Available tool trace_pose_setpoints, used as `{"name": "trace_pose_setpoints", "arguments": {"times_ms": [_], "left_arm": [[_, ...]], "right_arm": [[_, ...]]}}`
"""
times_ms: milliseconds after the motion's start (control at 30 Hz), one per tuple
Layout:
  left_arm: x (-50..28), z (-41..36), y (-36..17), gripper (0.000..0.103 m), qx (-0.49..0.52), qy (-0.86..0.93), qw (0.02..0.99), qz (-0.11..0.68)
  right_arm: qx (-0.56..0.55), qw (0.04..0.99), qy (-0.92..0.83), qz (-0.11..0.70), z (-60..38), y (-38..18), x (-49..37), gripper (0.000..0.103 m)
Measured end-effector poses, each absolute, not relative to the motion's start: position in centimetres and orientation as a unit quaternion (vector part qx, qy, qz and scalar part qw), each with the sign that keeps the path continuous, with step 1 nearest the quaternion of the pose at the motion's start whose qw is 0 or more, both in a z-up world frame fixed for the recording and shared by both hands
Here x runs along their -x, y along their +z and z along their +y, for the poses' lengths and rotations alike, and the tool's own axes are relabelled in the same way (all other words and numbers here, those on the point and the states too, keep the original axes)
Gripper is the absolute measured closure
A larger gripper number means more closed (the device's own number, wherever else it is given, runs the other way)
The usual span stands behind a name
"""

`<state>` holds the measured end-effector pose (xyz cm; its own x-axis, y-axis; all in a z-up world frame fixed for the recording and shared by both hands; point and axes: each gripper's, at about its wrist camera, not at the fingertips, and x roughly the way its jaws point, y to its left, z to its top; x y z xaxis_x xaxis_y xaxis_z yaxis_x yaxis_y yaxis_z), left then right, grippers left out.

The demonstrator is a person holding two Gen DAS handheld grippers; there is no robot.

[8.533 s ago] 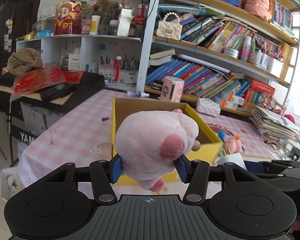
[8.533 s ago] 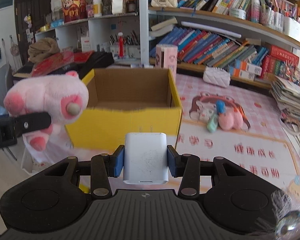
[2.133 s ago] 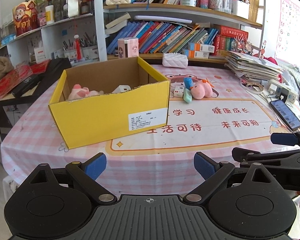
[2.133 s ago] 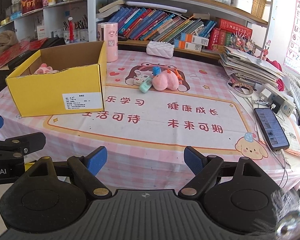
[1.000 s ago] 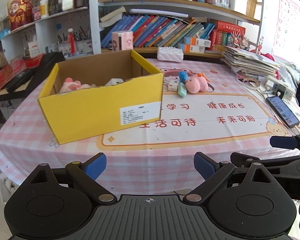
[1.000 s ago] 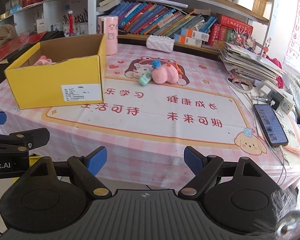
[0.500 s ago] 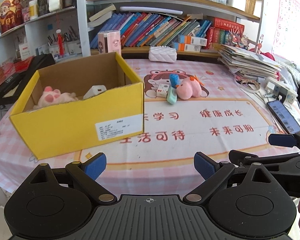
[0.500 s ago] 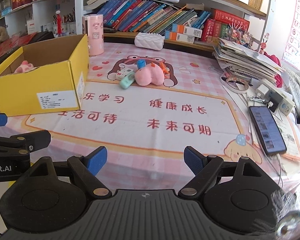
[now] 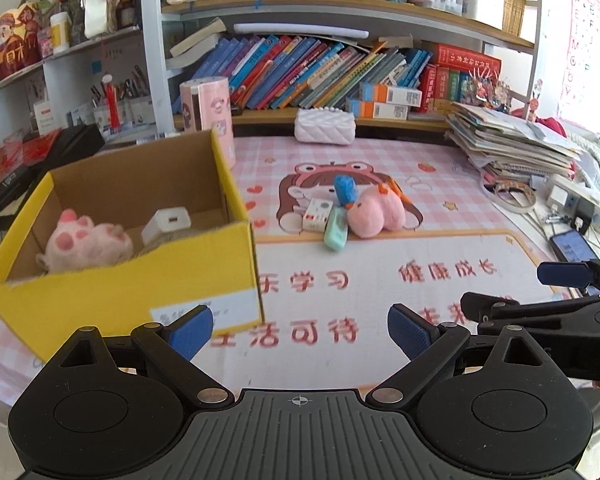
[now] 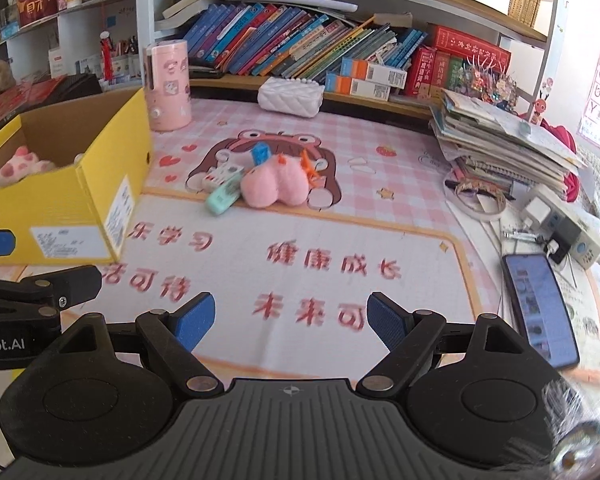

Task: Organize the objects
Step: 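Move the right gripper to the pink horned plush and grasp it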

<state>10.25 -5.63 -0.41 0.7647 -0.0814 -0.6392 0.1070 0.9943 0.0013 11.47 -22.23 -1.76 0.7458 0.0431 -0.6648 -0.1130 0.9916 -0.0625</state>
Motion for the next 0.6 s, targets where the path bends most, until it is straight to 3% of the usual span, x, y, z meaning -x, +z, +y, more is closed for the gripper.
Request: {"name": "trace_pose_setpoints", "arguments": {"times_ms": [233,400,467,600], "left_arm": [[-12.1,-6.8,-0.4,0.009,-0.018,-0.034,0.940,0.338],[-13.4,-7.8,-0.7,0.022,-0.030,-0.028,0.938,0.344],[-14.0,-8.2,-0.8,0.034,-0.033,-0.029,0.937,0.347],[-15.3,-9.3,-1.3,0.040,-0.039,-0.033,0.934,0.353]], "right_arm": [[0.050,0.934,0.060,0.350,-23.6,-1.6,-14.3,0.025],[0.050,0.931,0.076,0.354,-24.0,-1.9,-16.1,0.027],[0.047,0.930,0.077,0.355,-24.3,-2.1,-16.9,0.028],[0.030,0.930,0.074,0.358,-25.4,-2.3,-18.7,0.030]]}}
